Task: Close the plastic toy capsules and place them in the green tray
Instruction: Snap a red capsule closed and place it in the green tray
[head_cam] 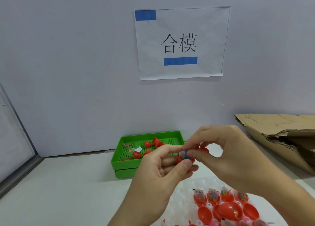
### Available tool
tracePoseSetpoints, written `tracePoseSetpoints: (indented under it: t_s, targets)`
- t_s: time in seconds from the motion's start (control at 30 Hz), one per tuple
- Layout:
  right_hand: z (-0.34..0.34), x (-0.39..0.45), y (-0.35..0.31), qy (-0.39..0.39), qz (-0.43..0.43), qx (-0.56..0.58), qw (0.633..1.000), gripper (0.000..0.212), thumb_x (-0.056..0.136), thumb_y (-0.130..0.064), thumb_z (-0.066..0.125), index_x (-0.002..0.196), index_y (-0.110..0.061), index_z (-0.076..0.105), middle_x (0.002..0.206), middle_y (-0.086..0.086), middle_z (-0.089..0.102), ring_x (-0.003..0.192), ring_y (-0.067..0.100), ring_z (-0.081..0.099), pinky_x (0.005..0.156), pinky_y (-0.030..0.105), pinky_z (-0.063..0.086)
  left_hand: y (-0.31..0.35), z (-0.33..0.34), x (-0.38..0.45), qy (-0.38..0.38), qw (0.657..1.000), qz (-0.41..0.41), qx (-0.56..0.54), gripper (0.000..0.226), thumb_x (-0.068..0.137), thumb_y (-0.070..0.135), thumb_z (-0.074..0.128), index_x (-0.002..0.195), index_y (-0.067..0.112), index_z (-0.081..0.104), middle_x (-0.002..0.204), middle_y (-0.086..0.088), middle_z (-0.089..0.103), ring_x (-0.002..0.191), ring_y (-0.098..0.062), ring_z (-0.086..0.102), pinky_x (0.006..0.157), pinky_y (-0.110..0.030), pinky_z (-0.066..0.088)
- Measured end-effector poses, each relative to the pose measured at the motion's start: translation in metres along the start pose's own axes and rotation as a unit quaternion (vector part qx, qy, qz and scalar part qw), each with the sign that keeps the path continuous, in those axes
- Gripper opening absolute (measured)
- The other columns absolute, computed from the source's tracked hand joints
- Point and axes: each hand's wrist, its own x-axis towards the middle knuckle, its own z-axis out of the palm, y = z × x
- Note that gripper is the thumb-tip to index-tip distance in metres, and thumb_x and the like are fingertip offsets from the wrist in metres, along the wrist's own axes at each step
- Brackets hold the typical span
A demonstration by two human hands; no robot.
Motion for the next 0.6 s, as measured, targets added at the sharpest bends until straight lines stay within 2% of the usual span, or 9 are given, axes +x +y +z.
tracePoseSetpoints:
  t_s: [0.13,0.23,0.3,0.4,0.47,0.6]
  targets:
    - [-0.001,0.000,0.002,0.024,0.010,0.040,0.999,0.021,0.087,-0.016,0.073,0.096,-0.035,0.077,0.086,-0.018,0.073,0.085,0.008,0.070,0.077,0.024,0.055,0.001,-0.002,0.000,0.012,1.000,0.014,-0.016,0.030,0.076,0.019,0.067,0.105,0.012,0.068,0.095,-0.008,0.077,0.091,-0.023,0.075,0.076,-0.024,0.058]
    - [-0.009,0.001,0.007,0.019,0.058,0.107,0.992,0.027,0.084,-0.038,0.068,0.111,-0.036,0.071,0.102,-0.020,0.073,0.097,0.002,0.069,0.085,0.025,0.057,0.001,-0.002,0.000,0.014,1.000,0.024,-0.014,0.031,0.077,0.020,0.066,0.107,0.011,0.067,0.097,-0.007,0.077,0.093,-0.022,0.075,0.077,-0.025,0.059]
    - [-0.017,0.000,0.014,-0.035,0.113,0.156,0.981,0.044,0.077,-0.052,0.064,0.118,-0.037,0.067,0.106,-0.016,0.074,0.098,0.006,0.071,0.088,0.032,0.059,0.003,-0.002,0.000,0.014,0.999,0.029,-0.013,0.032,0.077,0.022,0.066,0.107,0.011,0.067,0.098,-0.005,0.077,0.093,-0.022,0.075,0.077,-0.024,0.059]
    - [-0.023,-0.001,0.022,-0.108,0.159,0.198,0.961,0.049,0.070,-0.050,0.071,0.116,-0.034,0.069,0.106,-0.007,0.076,0.096,0.018,0.074,0.088,0.041,0.058,0.004,-0.003,0.000,0.012,0.999,0.029,-0.013,0.032,0.077,0.022,0.066,0.108,0.012,0.067,0.097,-0.005,0.077,0.092,-0.021,0.075,0.077,-0.024,0.059]
    - [-0.022,-0.001,0.024,-0.107,0.155,0.214,0.959,0.045,0.068,-0.045,0.076,0.110,-0.031,0.074,0.103,-0.003,0.077,0.096,0.020,0.074,0.085,0.038,0.058,0.005,-0.002,0.000,0.011,1.000,0.023,-0.014,0.033,0.078,0.021,0.066,0.109,0.012,0.066,0.097,-0.006,0.077,0.092,-0.021,0.075,0.077,-0.024,0.058]
    - [-0.020,0.000,0.023,-0.080,0.129,0.231,0.961,0.035,0.069,-0.038,0.076,0.104,-0.036,0.075,0.098,-0.003,0.078,0.093,0.016,0.074,0.078,0.024,0.058,0.006,-0.001,-0.001,0.014,1.000,0.014,-0.017,0.037,0.077,0.020,0.067,0.114,0.014,0.063,0.099,-0.007,0.077,0.093,-0.023,0.075,0.077,-0.024,0.058]
